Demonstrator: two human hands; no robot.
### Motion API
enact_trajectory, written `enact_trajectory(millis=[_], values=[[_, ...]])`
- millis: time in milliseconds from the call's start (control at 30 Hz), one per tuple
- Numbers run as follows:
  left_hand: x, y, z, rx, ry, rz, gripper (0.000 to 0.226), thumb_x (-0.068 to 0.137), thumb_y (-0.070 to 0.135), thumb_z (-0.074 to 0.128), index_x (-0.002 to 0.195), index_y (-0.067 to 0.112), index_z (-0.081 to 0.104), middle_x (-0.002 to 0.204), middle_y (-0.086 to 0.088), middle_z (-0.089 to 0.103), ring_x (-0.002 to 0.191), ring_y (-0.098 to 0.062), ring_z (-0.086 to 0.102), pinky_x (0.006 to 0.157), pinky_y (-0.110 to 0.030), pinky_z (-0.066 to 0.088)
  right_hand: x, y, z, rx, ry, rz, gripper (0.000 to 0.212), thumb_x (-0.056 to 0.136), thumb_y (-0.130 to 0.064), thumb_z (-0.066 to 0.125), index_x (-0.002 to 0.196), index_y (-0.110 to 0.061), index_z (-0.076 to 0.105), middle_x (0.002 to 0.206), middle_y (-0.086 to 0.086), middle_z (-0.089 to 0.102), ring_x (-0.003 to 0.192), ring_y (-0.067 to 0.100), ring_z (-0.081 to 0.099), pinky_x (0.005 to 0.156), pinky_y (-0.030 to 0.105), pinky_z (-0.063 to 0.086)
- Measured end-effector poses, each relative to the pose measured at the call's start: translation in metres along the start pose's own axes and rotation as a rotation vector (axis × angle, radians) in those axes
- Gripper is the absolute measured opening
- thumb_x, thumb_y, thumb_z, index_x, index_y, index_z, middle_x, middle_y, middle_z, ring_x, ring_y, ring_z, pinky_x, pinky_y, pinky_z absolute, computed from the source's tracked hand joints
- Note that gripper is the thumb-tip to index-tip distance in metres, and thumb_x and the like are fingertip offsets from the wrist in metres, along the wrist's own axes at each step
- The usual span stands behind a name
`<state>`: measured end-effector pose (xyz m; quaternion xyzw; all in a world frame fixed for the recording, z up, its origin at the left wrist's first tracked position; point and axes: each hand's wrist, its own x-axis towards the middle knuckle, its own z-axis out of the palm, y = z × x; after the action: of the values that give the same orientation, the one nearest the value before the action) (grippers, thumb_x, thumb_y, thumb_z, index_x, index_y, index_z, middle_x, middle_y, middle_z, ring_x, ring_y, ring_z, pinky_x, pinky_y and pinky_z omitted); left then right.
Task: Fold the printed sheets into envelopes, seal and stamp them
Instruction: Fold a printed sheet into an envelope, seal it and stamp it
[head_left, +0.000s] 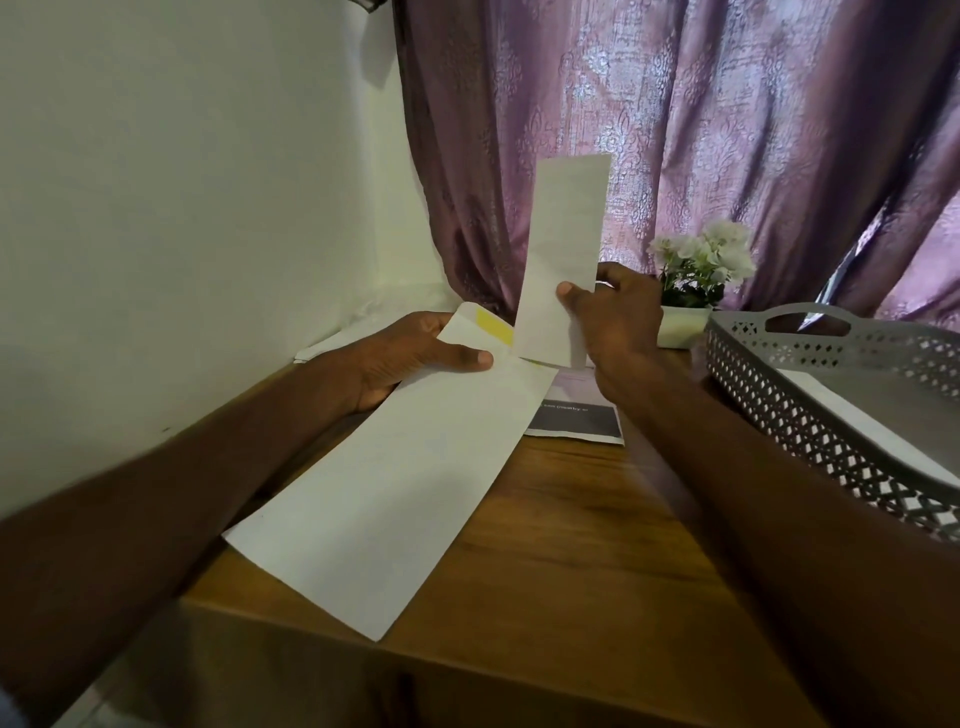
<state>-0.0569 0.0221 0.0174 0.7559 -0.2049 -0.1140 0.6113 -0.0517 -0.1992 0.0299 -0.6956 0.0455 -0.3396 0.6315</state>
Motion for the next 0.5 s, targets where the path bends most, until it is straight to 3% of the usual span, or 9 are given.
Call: enact_trajectory(millis=[167, 267, 367, 433, 500], values=[[-0.001, 0.002, 0.002, -0.002, -0.014, -0.002, 0.041, 0.092, 0.011, 0.073, 0.132, 0.010, 0.065, 0.119, -0.011, 0.078, 0.106, -0.028, 0.076, 0.095, -0.038, 0.060, -0.008, 0.001, 0.008, 0.087, -0.048, 0.005, 0.023, 0.084, -0.014, 0.082, 0.106, -0.018, 0.076, 0.099, 0.001, 0.079, 0.090, 0.020, 0.075, 0.087, 0.041, 0.062], [-0.002, 0.002, 0.005, -0.015, -0.022, 0.005, 0.033, 0.093, 0.008, 0.071, 0.126, 0.010, 0.068, 0.113, -0.008, 0.079, 0.100, -0.023, 0.077, 0.088, -0.033, 0.061, -0.012, 0.001, 0.010, 0.191, -0.104, 0.060, 0.018, 0.087, -0.011, 0.080, 0.103, -0.018, 0.074, 0.100, 0.000, 0.078, 0.088, 0.017, 0.074, 0.079, 0.032, 0.062], [-0.003, 0.002, 0.009, -0.029, -0.019, 0.005, 0.041, 0.093, 0.005, 0.071, 0.134, 0.007, 0.065, 0.122, -0.013, 0.076, 0.109, -0.029, 0.074, 0.098, -0.040, 0.058, -0.018, -0.001, 0.011, 0.275, -0.141, 0.152, 0.015, 0.088, -0.010, 0.079, 0.098, -0.018, 0.072, 0.102, 0.001, 0.077, 0.094, 0.021, 0.074, 0.080, 0.033, 0.063], [-0.002, 0.003, 0.010, -0.007, -0.012, -0.001, 0.044, 0.093, 0.008, 0.071, 0.136, 0.008, 0.063, 0.125, -0.014, 0.075, 0.111, -0.031, 0.072, 0.100, -0.042, 0.057, -0.021, -0.003, 0.011, 0.299, -0.171, 0.225, 0.020, 0.089, -0.011, 0.079, 0.107, -0.014, 0.071, 0.110, 0.005, 0.076, 0.101, 0.025, 0.072, 0.084, 0.039, 0.063], [-0.001, 0.004, 0.009, 0.018, 0.002, 0.002, 0.041, 0.094, 0.013, 0.072, 0.134, 0.012, 0.064, 0.121, -0.010, 0.076, 0.107, -0.028, 0.074, 0.093, -0.037, 0.061, -0.022, -0.004, 0.010, 0.337, -0.206, 0.295, 0.025, 0.090, -0.012, 0.078, 0.113, -0.012, 0.070, 0.108, 0.005, 0.075, 0.097, 0.024, 0.071, 0.071, 0.035, 0.063]])
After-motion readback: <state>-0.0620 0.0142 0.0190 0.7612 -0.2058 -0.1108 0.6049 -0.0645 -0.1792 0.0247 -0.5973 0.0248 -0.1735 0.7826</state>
